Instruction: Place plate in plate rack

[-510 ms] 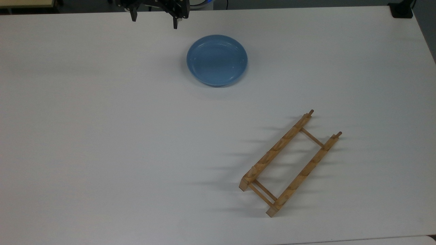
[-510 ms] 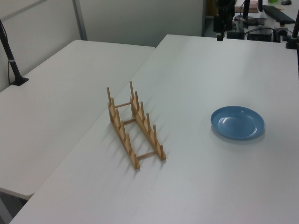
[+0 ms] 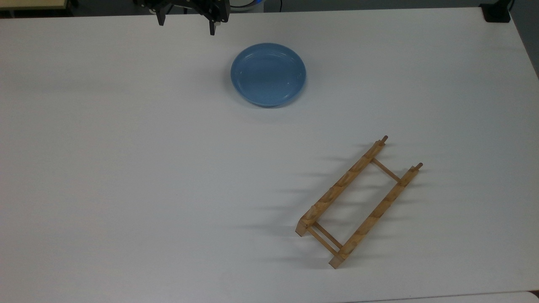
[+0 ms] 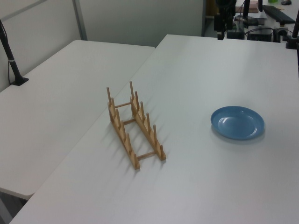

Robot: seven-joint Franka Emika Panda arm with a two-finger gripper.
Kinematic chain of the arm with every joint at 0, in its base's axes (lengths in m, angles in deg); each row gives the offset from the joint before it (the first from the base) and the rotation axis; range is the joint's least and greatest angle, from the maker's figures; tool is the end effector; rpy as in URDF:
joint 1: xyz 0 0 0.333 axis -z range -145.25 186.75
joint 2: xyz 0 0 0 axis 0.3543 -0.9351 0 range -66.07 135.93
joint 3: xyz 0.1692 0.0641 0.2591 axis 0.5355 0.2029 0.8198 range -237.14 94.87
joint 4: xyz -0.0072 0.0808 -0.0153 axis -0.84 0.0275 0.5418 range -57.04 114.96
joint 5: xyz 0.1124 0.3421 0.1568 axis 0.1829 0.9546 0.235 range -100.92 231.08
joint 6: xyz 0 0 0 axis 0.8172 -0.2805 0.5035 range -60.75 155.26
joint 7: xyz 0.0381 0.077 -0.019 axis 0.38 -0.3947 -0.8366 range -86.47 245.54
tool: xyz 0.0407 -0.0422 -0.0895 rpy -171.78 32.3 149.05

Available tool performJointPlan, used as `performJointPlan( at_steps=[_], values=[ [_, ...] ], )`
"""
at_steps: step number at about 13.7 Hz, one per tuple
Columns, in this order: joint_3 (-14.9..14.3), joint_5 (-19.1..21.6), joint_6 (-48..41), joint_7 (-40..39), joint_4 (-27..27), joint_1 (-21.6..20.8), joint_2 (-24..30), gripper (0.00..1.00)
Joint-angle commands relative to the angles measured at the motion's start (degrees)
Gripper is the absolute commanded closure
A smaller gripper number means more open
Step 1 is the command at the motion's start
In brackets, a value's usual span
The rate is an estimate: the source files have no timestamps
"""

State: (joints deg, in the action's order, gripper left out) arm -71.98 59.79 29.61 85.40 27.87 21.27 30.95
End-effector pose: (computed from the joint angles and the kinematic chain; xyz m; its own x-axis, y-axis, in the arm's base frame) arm 0.5727 -0.0234 0.5938 0.9906 -0.1264 -0.0518 -0.1209 -0.9877 0.0991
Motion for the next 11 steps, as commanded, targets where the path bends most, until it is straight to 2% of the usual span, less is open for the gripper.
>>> performJointPlan(
  at_steps=[1,5,8,11],
  values=[
    [-0.4,1.0,1.0,-0.9,1.7,0.0,1.7,0.00],
    [-0.2,1.1,1.0,-3.0,2.2,0.0,1.6,0.00],
    [0.0,1.2,1.0,-14.0,4.3,-0.3,1.4,0.00],
    [0.6,1.2,4.3,-33.6,10.8,-1.0,0.8,0.00]
  ],
)
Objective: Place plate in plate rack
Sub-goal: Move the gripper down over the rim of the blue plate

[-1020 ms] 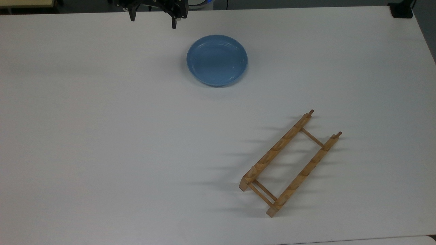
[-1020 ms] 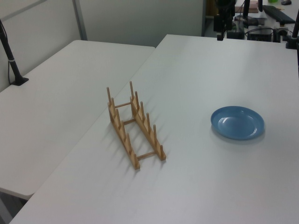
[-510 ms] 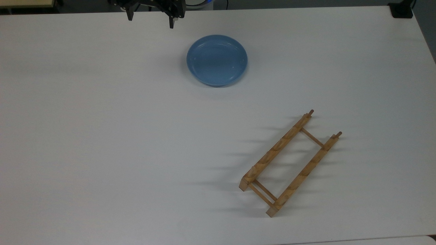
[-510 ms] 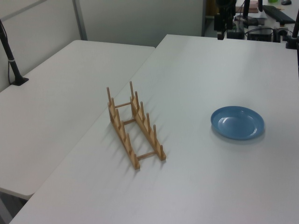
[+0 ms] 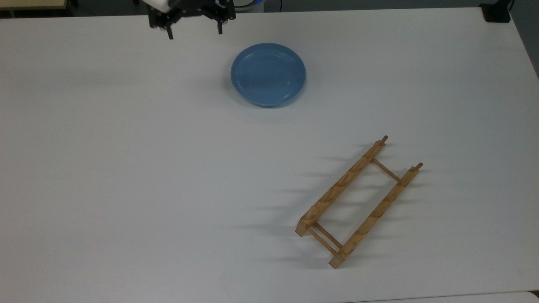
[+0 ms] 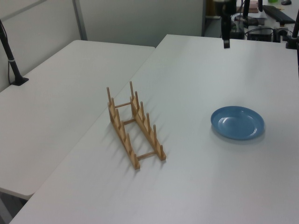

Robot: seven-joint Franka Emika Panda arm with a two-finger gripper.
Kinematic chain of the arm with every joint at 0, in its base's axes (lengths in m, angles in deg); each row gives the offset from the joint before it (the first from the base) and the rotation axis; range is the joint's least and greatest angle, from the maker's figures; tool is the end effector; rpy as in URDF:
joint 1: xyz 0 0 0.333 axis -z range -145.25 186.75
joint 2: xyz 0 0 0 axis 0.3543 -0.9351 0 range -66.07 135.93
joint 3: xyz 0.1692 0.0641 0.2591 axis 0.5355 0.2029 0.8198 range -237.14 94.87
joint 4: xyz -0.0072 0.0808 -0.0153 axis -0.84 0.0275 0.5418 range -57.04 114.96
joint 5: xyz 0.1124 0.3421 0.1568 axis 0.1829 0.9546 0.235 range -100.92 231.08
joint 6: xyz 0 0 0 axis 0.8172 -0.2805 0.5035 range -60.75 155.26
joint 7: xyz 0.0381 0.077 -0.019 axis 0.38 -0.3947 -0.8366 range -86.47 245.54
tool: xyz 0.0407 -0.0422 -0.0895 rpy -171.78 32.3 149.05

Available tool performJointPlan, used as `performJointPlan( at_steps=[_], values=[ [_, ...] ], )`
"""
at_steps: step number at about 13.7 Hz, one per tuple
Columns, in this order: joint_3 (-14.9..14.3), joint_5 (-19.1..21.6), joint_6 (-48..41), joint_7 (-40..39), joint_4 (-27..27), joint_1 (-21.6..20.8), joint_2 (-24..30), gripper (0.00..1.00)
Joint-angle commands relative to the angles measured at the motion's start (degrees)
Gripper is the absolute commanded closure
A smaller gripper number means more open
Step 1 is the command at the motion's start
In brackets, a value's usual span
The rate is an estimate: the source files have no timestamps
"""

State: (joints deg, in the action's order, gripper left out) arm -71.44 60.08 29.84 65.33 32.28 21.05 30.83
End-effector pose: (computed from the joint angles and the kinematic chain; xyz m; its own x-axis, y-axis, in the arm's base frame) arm 0.5688 -0.0154 0.5570 0.9601 0.2337 -0.1534 0.2438 -0.9685 0.0509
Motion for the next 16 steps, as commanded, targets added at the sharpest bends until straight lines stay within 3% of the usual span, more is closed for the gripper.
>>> performJointPlan(
  at_steps=[1,4,7,11,16],
  values=[
    [0.0,1.0,5.8,-18.4,8.3,-1.1,0.8,0.00],
    [0.6,0.8,10.1,-25.2,13.0,-2.1,-1.8,0.03],
    [0.9,-0.3,11.5,-25.6,14.3,-3.9,-7.5,0.23],
    [0.9,-2.4,12.1,-25.6,14.3,-5.8,-12.1,0.40],
    [0.9,-3.4,12.4,-25.5,14.5,-6.7,-13.6,0.73]
  ],
)
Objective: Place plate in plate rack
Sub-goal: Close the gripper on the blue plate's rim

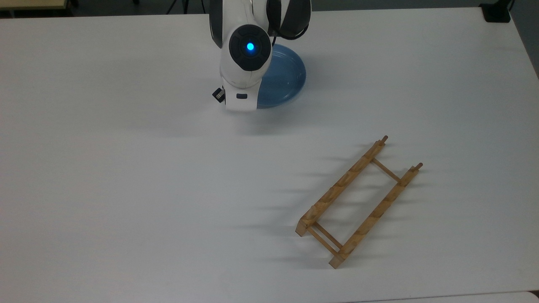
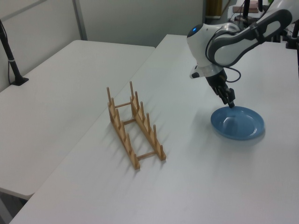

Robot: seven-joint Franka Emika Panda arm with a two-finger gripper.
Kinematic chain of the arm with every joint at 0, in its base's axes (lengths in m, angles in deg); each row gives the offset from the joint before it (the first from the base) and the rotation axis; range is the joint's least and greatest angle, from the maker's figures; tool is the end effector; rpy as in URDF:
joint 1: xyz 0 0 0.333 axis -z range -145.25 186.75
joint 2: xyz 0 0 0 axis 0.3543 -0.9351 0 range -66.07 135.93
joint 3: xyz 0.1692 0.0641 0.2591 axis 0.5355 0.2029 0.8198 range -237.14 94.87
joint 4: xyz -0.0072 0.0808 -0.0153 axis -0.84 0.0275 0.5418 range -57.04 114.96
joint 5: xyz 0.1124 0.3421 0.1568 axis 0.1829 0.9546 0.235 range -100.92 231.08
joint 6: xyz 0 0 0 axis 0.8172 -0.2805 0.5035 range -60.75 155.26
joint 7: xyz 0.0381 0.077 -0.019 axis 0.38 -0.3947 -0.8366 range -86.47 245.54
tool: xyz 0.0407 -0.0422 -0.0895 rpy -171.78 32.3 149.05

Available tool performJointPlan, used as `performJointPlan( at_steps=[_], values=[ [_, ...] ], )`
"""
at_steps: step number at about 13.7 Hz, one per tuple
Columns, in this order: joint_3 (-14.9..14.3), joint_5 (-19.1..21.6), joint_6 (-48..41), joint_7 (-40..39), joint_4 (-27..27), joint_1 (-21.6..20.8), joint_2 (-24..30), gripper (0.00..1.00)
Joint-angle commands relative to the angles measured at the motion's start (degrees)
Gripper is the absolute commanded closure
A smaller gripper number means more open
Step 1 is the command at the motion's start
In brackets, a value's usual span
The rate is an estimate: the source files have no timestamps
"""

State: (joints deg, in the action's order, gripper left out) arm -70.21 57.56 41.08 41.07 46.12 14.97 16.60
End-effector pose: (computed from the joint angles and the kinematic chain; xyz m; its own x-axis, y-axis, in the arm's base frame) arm 0.5715 0.0550 0.3179 0.5851 0.7105 -0.3909 0.7082 -0.6825 -0.1807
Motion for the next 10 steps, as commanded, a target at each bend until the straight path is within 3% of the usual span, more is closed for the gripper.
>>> performJointPlan(
  at_steps=[1,2,5,7,8,10],
  values=[
    [-0.3,-0.9,1.1,-1.3,0.7,-0.7,0.3,0.83],
    [-0.3,-0.9,1.1,-1.1,0.7,-0.7,0.2,0.90],
    [-0.3,-0.9,1.1,-1.1,0.7,-1.0,0.0,0.93],
    [-0.3,-0.9,1.1,-0.6,0.7,-1.1,-0.8,0.88],
    [-0.3,-0.9,1.1,-0.6,0.6,-1.1,-0.9,0.75],
    [-0.3,-0.9,1.1,-0.4,0.6,-1.1,-0.9,0.69]
  ],
)
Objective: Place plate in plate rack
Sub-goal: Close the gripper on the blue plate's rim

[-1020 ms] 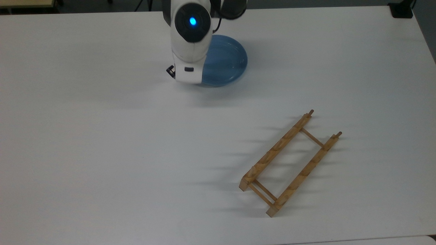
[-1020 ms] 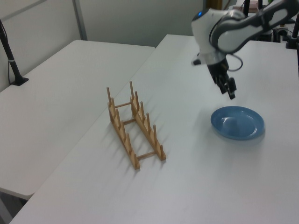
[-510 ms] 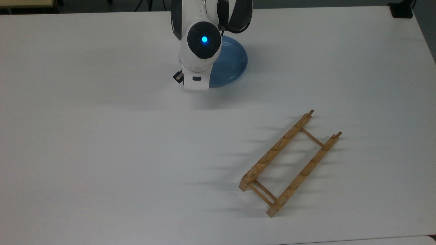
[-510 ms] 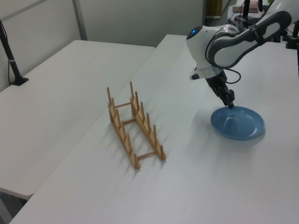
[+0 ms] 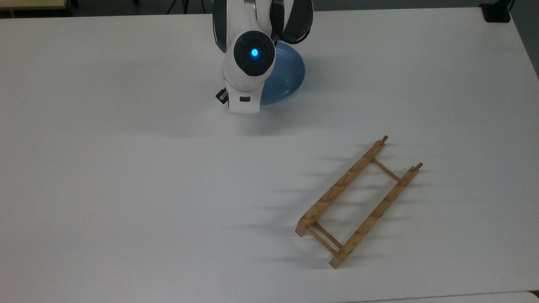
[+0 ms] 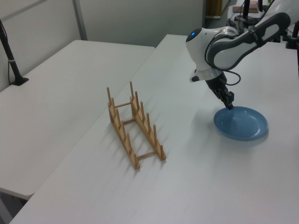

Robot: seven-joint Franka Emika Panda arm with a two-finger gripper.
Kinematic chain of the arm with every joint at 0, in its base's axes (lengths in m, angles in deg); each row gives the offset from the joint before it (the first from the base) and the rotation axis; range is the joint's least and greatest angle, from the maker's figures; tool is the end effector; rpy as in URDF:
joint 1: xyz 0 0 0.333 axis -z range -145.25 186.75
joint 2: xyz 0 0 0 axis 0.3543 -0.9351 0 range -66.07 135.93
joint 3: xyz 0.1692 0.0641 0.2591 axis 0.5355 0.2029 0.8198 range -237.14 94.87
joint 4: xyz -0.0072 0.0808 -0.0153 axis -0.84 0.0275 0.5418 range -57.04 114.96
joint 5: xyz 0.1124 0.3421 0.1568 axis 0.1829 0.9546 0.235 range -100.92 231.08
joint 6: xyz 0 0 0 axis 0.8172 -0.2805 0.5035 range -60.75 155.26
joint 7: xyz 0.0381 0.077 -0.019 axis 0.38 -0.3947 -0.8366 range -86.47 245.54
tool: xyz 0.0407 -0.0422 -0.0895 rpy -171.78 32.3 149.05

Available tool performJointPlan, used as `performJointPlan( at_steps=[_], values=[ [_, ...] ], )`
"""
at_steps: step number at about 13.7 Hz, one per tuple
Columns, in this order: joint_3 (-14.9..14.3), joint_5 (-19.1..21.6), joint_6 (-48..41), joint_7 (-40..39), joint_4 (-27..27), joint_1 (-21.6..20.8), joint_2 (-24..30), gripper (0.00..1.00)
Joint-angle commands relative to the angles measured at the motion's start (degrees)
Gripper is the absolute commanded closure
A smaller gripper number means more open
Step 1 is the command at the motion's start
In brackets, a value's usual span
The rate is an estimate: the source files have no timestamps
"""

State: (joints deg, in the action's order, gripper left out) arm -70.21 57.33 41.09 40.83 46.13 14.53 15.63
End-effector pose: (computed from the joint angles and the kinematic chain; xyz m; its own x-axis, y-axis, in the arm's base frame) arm 0.5708 0.0590 0.3082 0.5684 0.7172 -0.4031 0.7144 -0.6733 -0.1907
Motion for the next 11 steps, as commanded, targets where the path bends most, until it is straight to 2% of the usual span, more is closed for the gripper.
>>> performJointPlan(
  at_steps=[1,3,5,6,8,11],
  values=[
    [-0.3,-0.7,1.1,0.3,0.6,-0.6,0.0,0.69],
    [-0.3,-0.7,1.1,1.3,0.6,-0.7,0.0,0.76],
    [-0.3,-0.7,1.1,1.8,0.4,-1.0,0.0,0.94],
    [-0.3,-0.6,1.1,1.9,0.2,-1.0,0.1,1.00],
    [-0.3,-0.2,0.9,2.0,-0.4,-0.8,0.1,1.00],
    [-0.4,0.1,0.1,2.1,-5.2,-0.4,0.6,1.00]
  ],
)
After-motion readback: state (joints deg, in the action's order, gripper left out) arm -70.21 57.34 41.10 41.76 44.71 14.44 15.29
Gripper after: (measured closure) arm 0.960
